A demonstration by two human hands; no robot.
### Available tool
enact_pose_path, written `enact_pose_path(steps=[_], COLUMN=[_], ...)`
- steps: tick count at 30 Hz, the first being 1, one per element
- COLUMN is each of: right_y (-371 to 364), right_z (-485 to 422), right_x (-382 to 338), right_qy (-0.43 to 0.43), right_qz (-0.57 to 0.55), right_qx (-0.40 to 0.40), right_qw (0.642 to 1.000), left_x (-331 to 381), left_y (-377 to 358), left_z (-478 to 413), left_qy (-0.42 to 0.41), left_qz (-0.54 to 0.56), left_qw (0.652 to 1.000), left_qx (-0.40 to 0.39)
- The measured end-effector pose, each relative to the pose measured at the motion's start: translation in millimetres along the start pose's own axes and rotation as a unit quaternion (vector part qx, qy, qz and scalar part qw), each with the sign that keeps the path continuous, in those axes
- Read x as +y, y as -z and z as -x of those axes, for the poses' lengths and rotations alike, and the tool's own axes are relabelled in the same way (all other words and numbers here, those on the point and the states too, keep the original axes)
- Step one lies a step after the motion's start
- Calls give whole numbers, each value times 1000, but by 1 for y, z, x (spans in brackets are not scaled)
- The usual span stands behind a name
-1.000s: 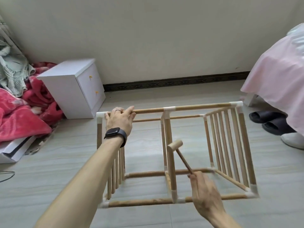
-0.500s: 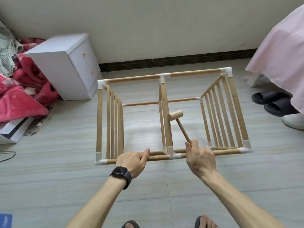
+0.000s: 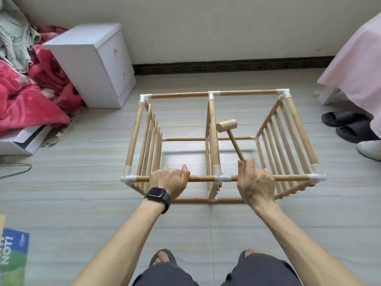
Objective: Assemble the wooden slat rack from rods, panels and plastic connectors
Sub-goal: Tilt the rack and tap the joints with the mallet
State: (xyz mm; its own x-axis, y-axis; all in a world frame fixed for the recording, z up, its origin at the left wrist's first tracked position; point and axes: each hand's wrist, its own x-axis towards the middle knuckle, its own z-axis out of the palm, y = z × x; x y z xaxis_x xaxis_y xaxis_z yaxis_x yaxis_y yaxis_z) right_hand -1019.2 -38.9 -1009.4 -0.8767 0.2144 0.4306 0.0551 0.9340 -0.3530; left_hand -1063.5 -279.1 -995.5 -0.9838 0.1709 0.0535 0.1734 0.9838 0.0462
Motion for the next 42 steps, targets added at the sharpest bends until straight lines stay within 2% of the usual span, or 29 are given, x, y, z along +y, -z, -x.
enact_pose_path(steps=[4, 7, 10, 12, 15, 17, 18, 20, 22, 24, 30, 32, 34, 36, 37, 38, 40, 41, 42], right_y=[-4, -10, -10, -2, 25, 45, 53, 63, 68, 73, 79, 85, 91, 93, 92, 90, 84, 84, 83], right_z=[-20, -35, -38, -38, -24, -1, 10, 31, 43, 45, 32, 26, 24, 27, 30, 31, 35, 36, 35], right_x=[-4, -5, -1, -1, 1, 6, 9, 15, 19, 20, 10, 8, 4, 1, 1, 1, 4, 6, 8], right_qy=[-28, -58, -46, -45, -40, -24, -28, -48, -55, -42, -29, -23, 1, 24, 20, 11, -4, -15, -21], right_qz=[-12, -23, -41, -105, -235, -261, -249, -148, -62, -66, -52, -84, -150, -236, -248, -237, -129, -100, -115], right_qx=[4, -22, -36, -48, -14, -9, -29, -100, -133, -127, -200, -186, -101, -7, -3, -40, -204, -236, -212], right_qw=[1000, 998, 997, 992, 971, 965, 968, 983, 988, 989, 978, 979, 983, 972, 968, 971, 970, 966, 970], left_x=[5, 4, 2, 2, 1, 2, 4, 9, 13, 14, 12, 11, 10, 9, 8, 8, 8, 8, 8], left_y=[0, -15, -20, -14, -9, -6, -3, -1, -2, -1, 3, 2, 0, -2, -3, -4, -6, -7, -8], left_z=[-8, -3, 3, 2, 2, 1, 0, 1, -1, -2, -3, -2, -1, -2, -3, -3, -2, -3, -3], left_qy=[-7, -33, -34, -36, -48, -36, -26, -7, 4, 9, 10, 9, 8, 8, 7, 8, 8, 9, 8], left_qz=[0, -11, -2, -13, -22, 1, 18, 43, 51, 54, 58, 64, 63, 65, 66, 67, 62, 62, 64], left_qw=[998, 998, 998, 999, 999, 999, 999, 999, 999, 998, 998, 997, 997, 997, 997, 997, 998, 998, 998], left_qx=[67, 56, 47, 26, 1, -9, -8, 2, 1, -7, -27, -28, -32, -32, -32, -31, -24, -20, -17])
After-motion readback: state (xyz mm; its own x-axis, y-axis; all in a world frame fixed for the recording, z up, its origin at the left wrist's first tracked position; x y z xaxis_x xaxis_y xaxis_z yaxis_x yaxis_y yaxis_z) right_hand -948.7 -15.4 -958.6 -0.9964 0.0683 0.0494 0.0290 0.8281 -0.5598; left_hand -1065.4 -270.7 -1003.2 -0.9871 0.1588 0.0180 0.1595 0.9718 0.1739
